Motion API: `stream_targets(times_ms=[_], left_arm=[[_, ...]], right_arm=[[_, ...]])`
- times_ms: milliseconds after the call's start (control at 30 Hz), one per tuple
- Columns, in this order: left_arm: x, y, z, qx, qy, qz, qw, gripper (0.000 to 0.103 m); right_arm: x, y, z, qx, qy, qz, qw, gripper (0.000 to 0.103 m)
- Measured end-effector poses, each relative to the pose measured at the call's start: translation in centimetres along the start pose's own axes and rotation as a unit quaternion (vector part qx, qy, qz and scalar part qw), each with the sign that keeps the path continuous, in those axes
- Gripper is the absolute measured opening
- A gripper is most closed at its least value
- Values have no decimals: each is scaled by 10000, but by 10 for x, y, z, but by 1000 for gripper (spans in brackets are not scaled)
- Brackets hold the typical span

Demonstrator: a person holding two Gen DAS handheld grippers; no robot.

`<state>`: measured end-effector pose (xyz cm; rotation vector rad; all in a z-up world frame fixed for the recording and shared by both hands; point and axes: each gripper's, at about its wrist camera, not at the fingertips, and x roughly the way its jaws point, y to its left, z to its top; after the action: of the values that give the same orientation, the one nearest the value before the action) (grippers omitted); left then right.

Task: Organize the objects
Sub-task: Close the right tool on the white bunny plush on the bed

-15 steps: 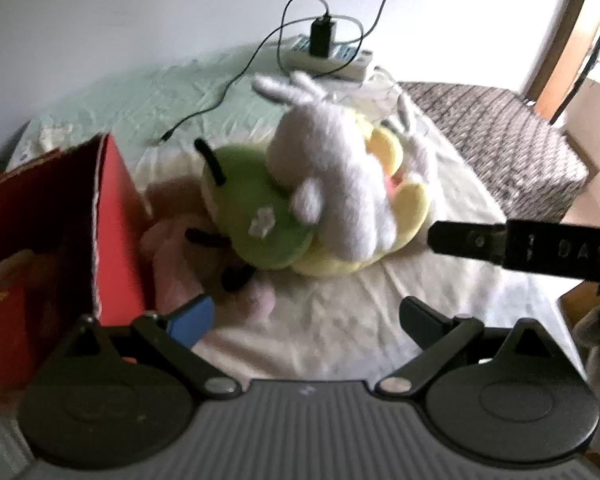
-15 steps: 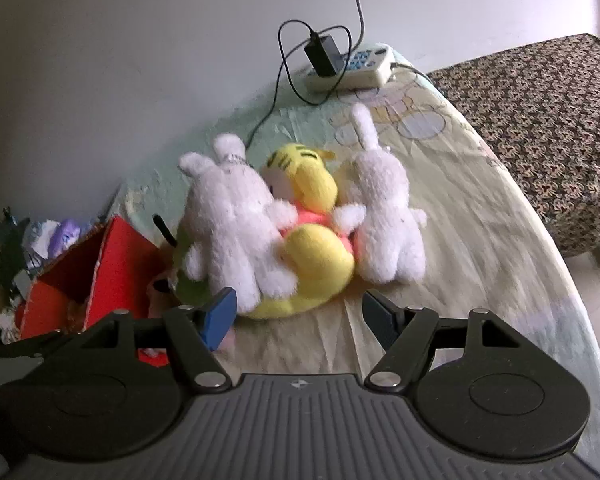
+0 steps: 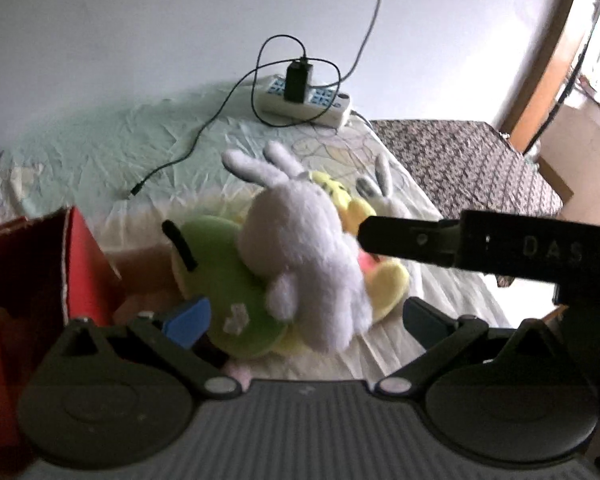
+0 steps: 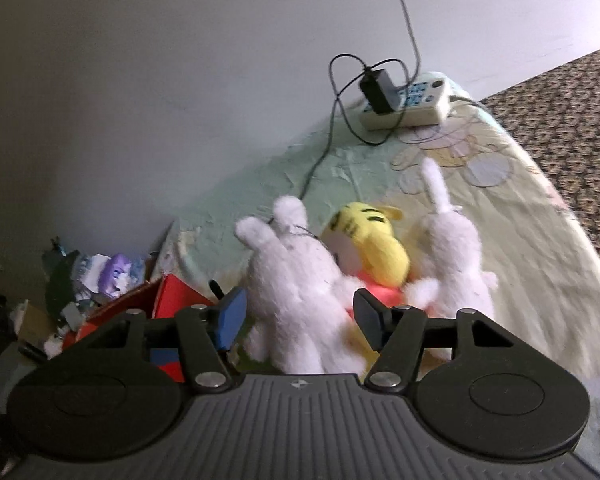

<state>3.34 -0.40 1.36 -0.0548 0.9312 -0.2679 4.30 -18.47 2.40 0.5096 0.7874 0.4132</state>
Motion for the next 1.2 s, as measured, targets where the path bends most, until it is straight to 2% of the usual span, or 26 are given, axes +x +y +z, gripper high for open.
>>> stream_targets(times_ms=[167, 233, 433, 567, 700, 867, 1067, 1200], left_arm=[[8, 5, 6, -143, -141, -142, 9997, 93], [11, 6, 9, -145, -146, -227, 9995, 84], [28, 11, 12, -254, -49, -452, 9986, 81], [39, 8, 15, -108, -12, -407, 9991, 73], [45, 8, 14, -34, -49, -376, 9993, 70], [40, 6, 15, 34, -176, -339, 9993, 67], [18, -1, 13, 245, -467, -247, 9983, 67], [-10, -3, 7, 296, -812, -208, 9960, 67]], right_arm=[[19, -5, 3, 155, 142, 227, 9995, 57], [27, -8, 2, 177, 184, 212, 9994, 57], [48, -15, -2, 280, 360, 258, 9986, 61], [57, -20, 0, 391, 388, 380, 9978, 62], [60, -30, -2, 614, 432, 620, 9952, 62], [55, -34, -2, 721, 464, 852, 9927, 55], [41, -27, -2, 824, 463, 1121, 9892, 54], [22, -10, -1, 714, 346, 1316, 9881, 54]])
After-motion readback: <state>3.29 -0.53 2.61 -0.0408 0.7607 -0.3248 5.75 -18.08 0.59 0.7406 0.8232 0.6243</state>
